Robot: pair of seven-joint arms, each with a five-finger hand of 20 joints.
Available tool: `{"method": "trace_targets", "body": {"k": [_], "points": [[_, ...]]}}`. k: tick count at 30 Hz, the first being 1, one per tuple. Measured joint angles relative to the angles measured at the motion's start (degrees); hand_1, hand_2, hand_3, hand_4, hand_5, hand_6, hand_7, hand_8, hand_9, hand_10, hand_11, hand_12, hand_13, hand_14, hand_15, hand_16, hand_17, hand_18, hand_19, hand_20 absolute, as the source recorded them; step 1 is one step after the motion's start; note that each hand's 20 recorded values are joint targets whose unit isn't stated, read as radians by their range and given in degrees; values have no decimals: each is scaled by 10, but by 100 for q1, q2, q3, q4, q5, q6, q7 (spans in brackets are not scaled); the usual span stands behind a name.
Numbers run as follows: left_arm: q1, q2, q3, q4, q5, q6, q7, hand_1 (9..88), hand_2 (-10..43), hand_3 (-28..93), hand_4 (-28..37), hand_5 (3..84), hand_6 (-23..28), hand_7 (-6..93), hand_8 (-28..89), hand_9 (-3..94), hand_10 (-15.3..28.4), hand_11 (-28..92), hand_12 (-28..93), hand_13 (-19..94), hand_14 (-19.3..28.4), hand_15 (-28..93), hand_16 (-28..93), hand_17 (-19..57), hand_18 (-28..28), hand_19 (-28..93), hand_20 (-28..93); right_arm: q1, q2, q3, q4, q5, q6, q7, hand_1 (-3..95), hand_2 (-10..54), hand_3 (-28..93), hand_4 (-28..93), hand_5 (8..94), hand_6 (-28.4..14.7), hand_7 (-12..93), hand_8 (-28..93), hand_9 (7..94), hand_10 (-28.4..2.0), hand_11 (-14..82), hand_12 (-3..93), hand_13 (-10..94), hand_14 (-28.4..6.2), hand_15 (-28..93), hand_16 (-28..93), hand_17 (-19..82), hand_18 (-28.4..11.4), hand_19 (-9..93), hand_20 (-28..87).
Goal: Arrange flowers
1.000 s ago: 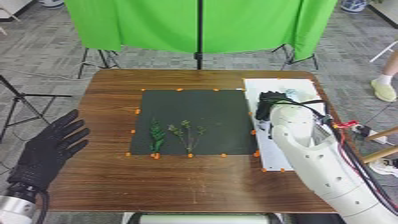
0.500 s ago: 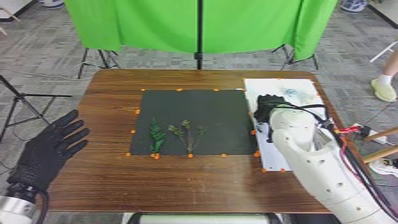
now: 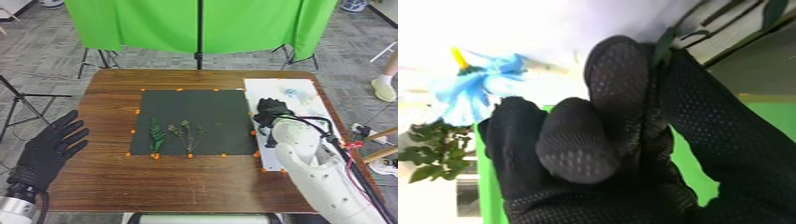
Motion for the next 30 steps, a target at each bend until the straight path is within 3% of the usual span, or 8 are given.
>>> {"method": "trace_targets", "body": {"k": [22, 30], "points": [[7, -4, -2, -2, 1, 0, 16, 254, -10, 696, -283, 248, 18, 209, -120, 191, 94, 210, 157, 133, 118, 325, -3, -120, 182, 400, 74, -305, -80, 402, -894, 520, 572, -109, 417, -40, 914, -139, 678, -164, 755, -79, 927, -79, 449, 300, 877, -20, 747, 342, 564, -204, 932, 645], [11, -4, -2, -2, 1, 0, 16, 253, -11, 695, -283, 249, 17, 209, -120, 191, 94, 212, 157, 132, 118, 326, -3, -120, 182, 400, 74, -347, -134, 327, -1307, 639, 452, -647, 419, -40, 912, -143, 678, -164, 754, -83, 927, -78, 446, 300, 876, -21, 747, 344, 562, -202, 932, 645]]}}
